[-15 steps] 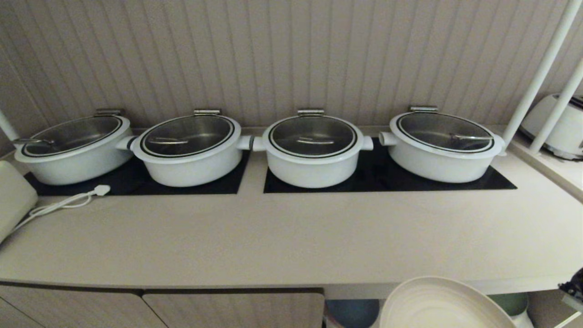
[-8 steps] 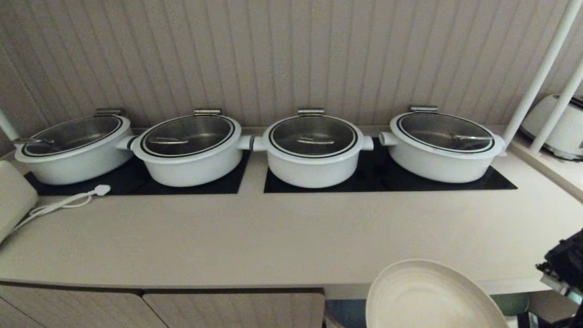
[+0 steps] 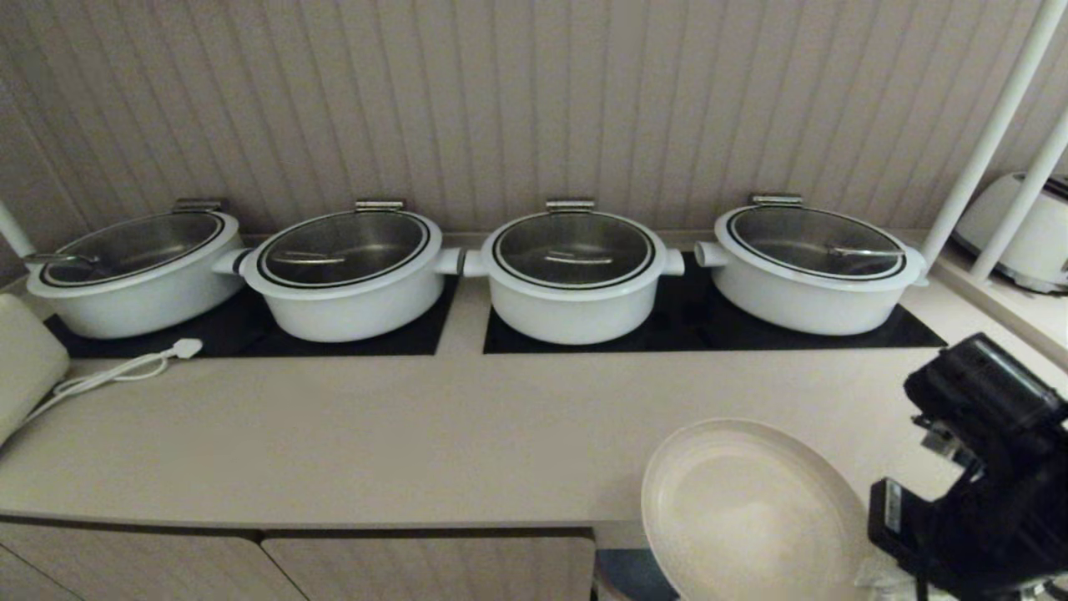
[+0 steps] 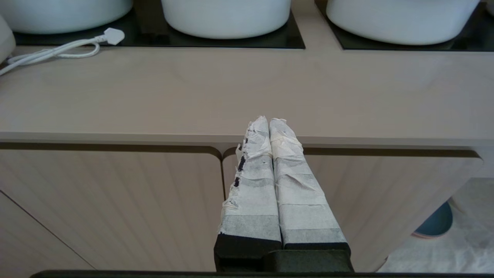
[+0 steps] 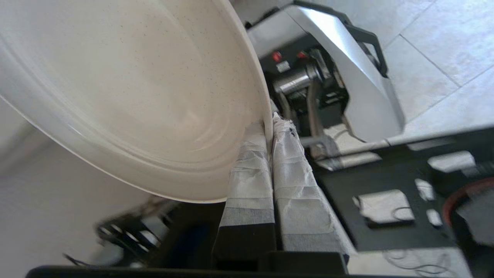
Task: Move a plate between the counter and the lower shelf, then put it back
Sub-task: Put the plate
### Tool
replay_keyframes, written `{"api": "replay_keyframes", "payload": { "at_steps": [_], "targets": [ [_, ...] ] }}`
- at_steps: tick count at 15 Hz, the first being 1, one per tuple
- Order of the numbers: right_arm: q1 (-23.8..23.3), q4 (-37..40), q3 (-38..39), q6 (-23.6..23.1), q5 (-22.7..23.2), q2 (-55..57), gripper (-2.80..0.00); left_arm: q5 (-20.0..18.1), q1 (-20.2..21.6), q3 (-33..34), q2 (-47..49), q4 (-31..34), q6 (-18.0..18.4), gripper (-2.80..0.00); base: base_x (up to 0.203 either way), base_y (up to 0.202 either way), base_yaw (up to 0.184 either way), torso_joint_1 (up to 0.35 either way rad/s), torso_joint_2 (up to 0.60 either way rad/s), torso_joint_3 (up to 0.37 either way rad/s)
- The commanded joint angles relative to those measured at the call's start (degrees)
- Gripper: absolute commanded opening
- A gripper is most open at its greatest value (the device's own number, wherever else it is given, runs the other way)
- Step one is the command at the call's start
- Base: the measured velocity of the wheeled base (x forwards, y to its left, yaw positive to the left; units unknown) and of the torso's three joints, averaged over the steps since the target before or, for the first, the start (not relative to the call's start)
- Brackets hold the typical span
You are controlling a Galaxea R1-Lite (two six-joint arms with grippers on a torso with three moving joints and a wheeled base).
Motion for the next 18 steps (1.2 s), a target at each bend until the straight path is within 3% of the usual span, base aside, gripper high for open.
{"api": "replay_keyframes", "payload": {
  "at_steps": [1,9,18],
  "targets": [
    [-2.08,0.22,-4.07,0.17,0.19,6.12,-2.8,0.02,0.0,0.0,-0.02,0.02,-0.02,-2.8,0.0,0.0,0.0,0.0,0.0,0.0],
    [-5.14,-0.42,-19.17,-0.74,1.45,21.96,-2.8,0.02,0.0,0.0,-0.02,0.02,-0.02,-2.8,0.0,0.0,0.0,0.0,0.0,0.0],
    [-5.0,-0.45,-26.22,-0.63,3.79,28.59,-2.8,0.02,0.0,0.0,-0.02,0.02,-0.02,-2.8,0.0,0.0,0.0,0.0,0.0,0.0]
  ]
}}
